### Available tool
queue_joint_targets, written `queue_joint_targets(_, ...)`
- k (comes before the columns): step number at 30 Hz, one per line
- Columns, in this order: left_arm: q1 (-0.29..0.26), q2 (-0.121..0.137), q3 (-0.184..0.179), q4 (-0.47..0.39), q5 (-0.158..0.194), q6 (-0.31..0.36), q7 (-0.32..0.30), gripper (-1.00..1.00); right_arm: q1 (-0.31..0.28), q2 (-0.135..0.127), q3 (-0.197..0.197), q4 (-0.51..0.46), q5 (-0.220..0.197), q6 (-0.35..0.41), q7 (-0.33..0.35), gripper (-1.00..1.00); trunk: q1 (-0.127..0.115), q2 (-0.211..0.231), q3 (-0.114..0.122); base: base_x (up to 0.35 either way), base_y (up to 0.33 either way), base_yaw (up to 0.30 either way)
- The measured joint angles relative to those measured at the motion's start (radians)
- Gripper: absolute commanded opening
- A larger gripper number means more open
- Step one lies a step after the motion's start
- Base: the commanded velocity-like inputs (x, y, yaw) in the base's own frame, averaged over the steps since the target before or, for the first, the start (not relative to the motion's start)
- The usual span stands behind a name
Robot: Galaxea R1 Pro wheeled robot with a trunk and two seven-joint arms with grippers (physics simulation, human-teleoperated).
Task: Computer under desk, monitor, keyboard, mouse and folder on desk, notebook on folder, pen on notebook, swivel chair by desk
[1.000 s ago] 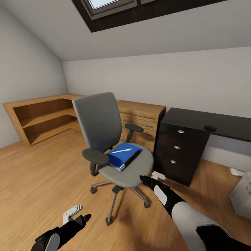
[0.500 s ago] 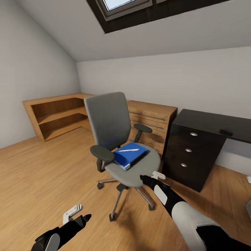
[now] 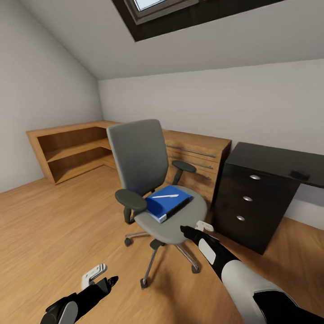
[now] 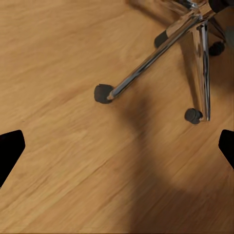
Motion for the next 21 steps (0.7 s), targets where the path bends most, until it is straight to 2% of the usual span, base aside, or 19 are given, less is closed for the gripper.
queue_joint_targets(14,0.000,0.000,0.000,0.000,0.000,0.000,0.000,1.00,0.000,0.000,0.000,-0.007,-0.001,0.000,0.000,1.00,0.000,0.000,0.000,0.314,0.000,0.000)
queue_joint_targets(21,0.000,0.000,0.000,0.001,0.000,0.000,0.001,1.00,0.000,0.000,0.000,-0.007,-0.001,0.000,0.000,1.00,0.001,0.000,0.000,0.037,0.000,0.000)
